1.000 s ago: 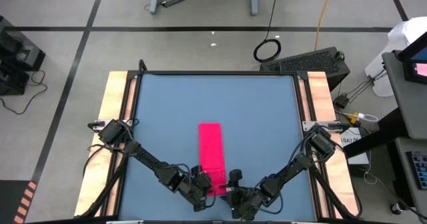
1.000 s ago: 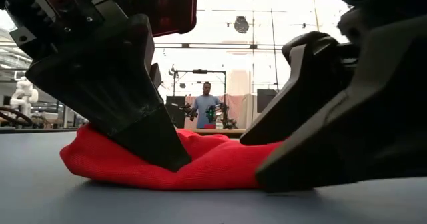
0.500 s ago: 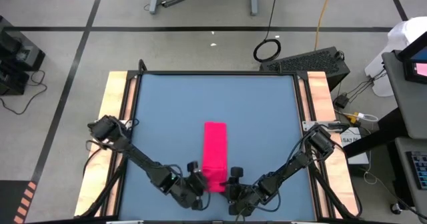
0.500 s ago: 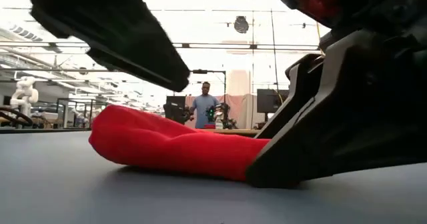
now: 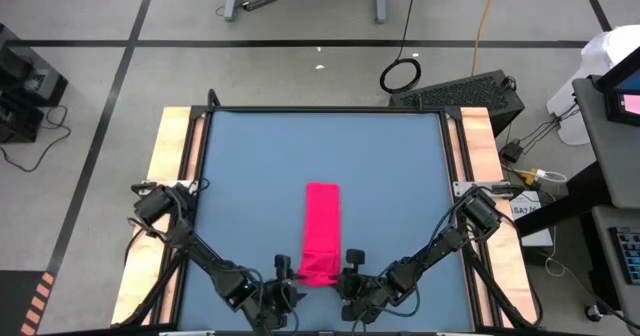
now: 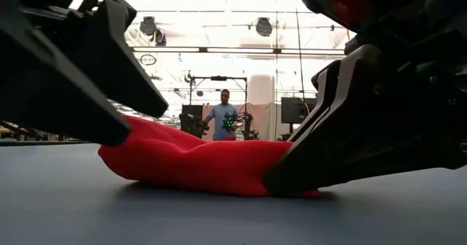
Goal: Roll towel
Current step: Roll the red towel
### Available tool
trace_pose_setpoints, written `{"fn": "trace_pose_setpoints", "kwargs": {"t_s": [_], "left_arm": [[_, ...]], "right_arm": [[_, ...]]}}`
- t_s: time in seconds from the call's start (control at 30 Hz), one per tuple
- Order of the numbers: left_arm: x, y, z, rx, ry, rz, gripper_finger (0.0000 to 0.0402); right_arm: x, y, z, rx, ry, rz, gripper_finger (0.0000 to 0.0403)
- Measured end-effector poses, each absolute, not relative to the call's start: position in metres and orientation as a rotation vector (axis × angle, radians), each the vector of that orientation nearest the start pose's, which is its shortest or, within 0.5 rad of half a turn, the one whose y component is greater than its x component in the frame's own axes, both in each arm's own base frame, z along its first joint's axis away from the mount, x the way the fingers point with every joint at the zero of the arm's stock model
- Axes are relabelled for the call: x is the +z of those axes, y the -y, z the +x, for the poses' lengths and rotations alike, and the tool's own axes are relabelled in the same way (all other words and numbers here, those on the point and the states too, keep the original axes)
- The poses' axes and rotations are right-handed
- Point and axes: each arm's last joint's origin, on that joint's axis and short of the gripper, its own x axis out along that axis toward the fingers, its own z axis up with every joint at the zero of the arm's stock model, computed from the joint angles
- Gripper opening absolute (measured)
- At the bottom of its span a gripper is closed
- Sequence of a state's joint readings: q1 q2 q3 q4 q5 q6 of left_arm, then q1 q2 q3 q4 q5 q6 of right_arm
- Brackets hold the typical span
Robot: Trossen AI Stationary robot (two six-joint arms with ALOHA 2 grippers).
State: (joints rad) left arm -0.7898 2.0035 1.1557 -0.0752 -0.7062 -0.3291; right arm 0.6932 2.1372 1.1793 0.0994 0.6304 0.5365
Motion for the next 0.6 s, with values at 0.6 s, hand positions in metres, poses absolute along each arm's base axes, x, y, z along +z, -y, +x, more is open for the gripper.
{"fn": "trace_pose_setpoints", "kwargs": {"t_s": [0.6], "left_arm": [[0.118,0.222,0.317,-0.049,-0.889,0.274,0.0194]], "right_arm": [[0.091,-0.249,0.328,-0.101,-0.668,-0.057,0.0055]]}}
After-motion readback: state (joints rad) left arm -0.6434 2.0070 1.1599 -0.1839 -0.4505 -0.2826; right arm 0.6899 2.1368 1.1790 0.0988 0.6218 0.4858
